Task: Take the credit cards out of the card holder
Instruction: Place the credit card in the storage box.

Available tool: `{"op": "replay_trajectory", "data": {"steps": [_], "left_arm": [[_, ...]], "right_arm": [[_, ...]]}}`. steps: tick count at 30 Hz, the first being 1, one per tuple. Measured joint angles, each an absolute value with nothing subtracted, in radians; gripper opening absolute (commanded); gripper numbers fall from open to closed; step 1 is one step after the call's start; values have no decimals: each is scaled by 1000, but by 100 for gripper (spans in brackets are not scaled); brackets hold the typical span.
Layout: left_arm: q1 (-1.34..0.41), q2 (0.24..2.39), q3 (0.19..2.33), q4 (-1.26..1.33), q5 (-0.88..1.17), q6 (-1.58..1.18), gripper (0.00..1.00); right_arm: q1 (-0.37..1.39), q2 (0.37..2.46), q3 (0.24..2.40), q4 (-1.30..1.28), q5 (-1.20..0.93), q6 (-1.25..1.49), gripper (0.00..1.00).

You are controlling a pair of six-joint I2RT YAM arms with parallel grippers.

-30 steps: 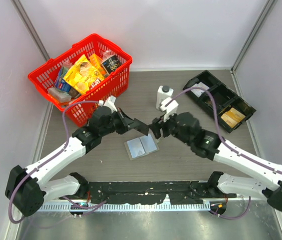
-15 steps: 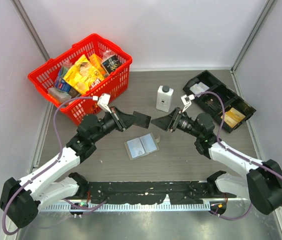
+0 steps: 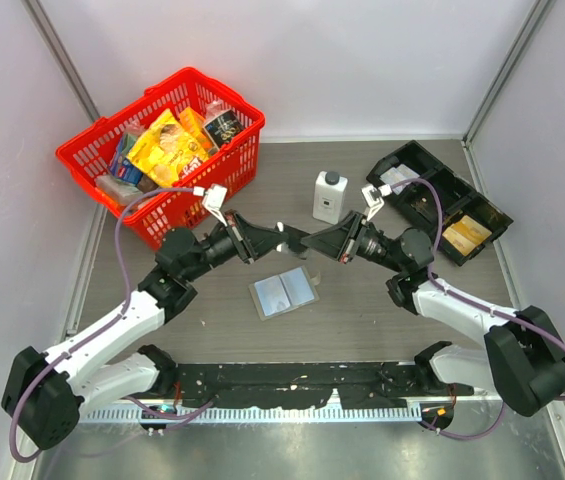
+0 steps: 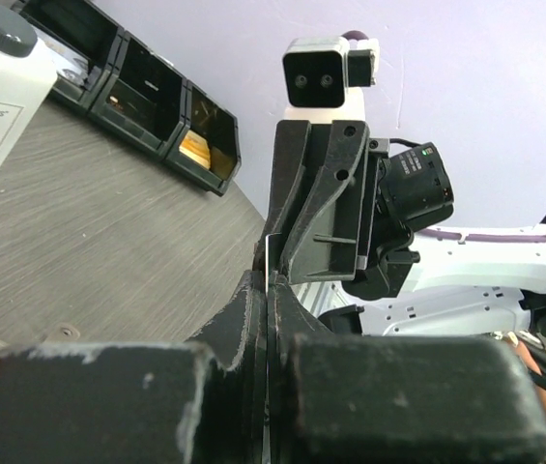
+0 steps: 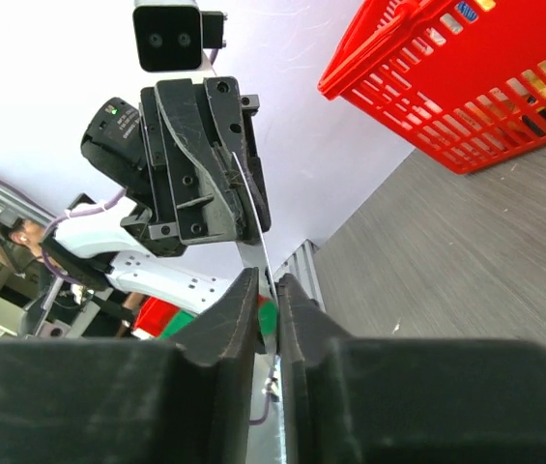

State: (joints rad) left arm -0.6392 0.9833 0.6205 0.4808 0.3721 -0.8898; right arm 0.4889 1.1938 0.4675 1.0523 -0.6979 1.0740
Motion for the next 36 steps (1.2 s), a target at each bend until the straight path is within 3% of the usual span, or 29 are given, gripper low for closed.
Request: {"op": "replay_trajectory", "data": {"steps": [2,4,6,8,9,12,24,30,36], "left_arm": [[-639,992,620,491,385,-891,2],[-638,997,620,497,389,-891,16],[-637,997,621,498,389,-883,36],[-633,997,621,491,387,-869,69],[-631,993,620,482,384,-856,80],[-617,954,621,419,361,-820,97],[-582,714,741,-27,65,-540,100],[-582,615,756,-176,-129,-390,100],[-582,551,720,-207,-241,-279,100]], "right_arm": [[489,1194,468,1063,-702,1076,1],[489,1192,468,1070,-706,1084,1],[488,1188,468,1061,-707,1078,1],[484,1169,471,1026,-707,1058,1],[480,1153,473,998,-707,1044,1],[452,1091,498,858,-698,971,1],[152,1026,704,201,-578,655,1],[-117,1117,786,3,-480,604,1],[-215,1274,945,-171,-345,542,1]]}}
